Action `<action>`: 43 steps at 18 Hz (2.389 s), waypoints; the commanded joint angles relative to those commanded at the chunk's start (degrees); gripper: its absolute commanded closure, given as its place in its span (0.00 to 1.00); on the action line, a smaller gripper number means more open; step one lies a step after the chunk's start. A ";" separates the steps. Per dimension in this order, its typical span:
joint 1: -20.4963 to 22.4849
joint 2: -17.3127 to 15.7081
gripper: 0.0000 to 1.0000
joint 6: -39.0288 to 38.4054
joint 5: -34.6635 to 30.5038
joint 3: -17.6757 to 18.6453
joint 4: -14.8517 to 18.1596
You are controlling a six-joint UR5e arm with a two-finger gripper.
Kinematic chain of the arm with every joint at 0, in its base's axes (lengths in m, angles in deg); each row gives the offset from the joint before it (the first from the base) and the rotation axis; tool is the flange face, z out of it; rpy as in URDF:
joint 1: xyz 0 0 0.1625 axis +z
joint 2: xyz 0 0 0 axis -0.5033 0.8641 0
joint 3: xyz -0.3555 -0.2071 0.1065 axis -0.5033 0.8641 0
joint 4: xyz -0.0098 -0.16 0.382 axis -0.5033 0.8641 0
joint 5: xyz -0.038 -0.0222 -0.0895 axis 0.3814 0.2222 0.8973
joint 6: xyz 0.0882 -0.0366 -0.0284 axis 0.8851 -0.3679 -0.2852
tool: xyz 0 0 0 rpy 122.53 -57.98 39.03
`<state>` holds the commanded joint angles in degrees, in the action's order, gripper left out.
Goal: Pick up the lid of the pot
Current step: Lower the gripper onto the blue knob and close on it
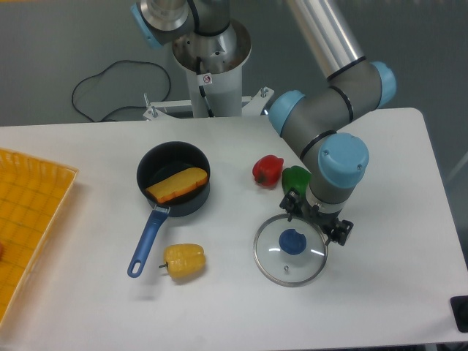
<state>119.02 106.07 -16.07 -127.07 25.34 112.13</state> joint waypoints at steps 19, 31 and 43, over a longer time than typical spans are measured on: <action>-2.81 2.02 0.00 -1.58 -2.46 0.00 -1.23; -2.90 2.37 0.08 -1.67 -2.55 0.09 -1.50; -3.08 2.46 0.34 -2.20 -2.64 0.09 -1.41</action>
<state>115.94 108.53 -18.27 -129.71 25.43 110.72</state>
